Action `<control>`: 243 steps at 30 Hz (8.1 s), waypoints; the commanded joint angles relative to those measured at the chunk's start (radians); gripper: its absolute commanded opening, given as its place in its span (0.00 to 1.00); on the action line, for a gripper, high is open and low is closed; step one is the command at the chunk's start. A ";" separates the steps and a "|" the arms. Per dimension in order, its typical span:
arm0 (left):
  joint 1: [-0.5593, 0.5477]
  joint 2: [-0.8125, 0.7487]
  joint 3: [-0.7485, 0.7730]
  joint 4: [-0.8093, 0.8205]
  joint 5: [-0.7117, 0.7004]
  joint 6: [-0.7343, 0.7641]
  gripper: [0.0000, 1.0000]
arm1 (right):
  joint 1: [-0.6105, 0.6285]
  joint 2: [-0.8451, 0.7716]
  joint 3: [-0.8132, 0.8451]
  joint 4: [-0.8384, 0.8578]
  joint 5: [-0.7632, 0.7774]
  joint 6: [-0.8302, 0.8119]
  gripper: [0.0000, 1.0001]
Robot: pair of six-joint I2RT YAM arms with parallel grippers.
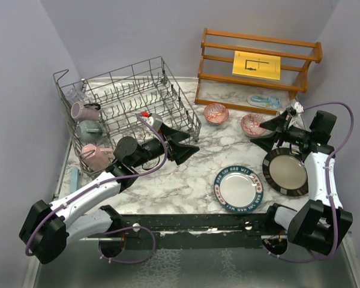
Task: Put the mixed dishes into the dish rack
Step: Pick up the cup at the center of the board.
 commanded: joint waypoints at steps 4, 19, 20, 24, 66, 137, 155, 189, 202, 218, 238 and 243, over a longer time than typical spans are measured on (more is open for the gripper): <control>-0.004 0.003 0.005 0.029 0.001 0.058 0.85 | -0.008 -0.023 -0.004 0.031 0.040 0.008 1.00; -0.003 -0.008 -0.024 0.049 -0.069 0.080 0.86 | -0.028 0.012 0.072 0.134 0.739 0.331 1.00; -0.004 -0.013 -0.026 0.048 -0.074 0.082 0.87 | -0.028 0.021 0.080 0.136 0.781 0.345 1.00; -0.003 -0.036 -0.032 0.036 -0.108 0.087 0.88 | -0.028 0.098 0.131 0.129 0.983 0.422 0.97; -0.002 -0.066 -0.058 0.023 -0.177 0.075 0.89 | -0.051 0.657 0.328 0.115 1.346 0.578 0.30; -0.005 0.161 0.265 -0.247 -0.333 -0.569 0.87 | 0.006 0.004 -0.242 1.055 0.109 0.611 0.01; -0.005 0.145 0.279 -0.363 -0.362 -0.624 0.87 | 0.067 0.037 -0.265 1.002 0.039 0.326 0.01; -0.010 0.211 0.243 -0.249 -0.214 -0.639 0.87 | 0.147 0.078 -0.312 1.404 0.040 0.199 0.01; -0.067 0.257 0.215 -0.070 -0.164 -0.656 0.86 | 0.174 0.235 -0.222 1.729 0.167 0.495 0.01; -0.170 0.404 0.234 0.125 -0.185 -0.671 0.86 | 0.187 0.238 -0.222 1.806 0.226 0.602 0.01; -0.299 0.611 0.367 0.213 -0.420 -0.995 0.86 | 0.191 0.248 -0.254 1.883 0.208 0.641 0.01; -0.315 0.658 0.422 0.151 -0.467 -1.094 0.72 | 0.192 0.245 -0.270 1.916 0.190 0.639 0.01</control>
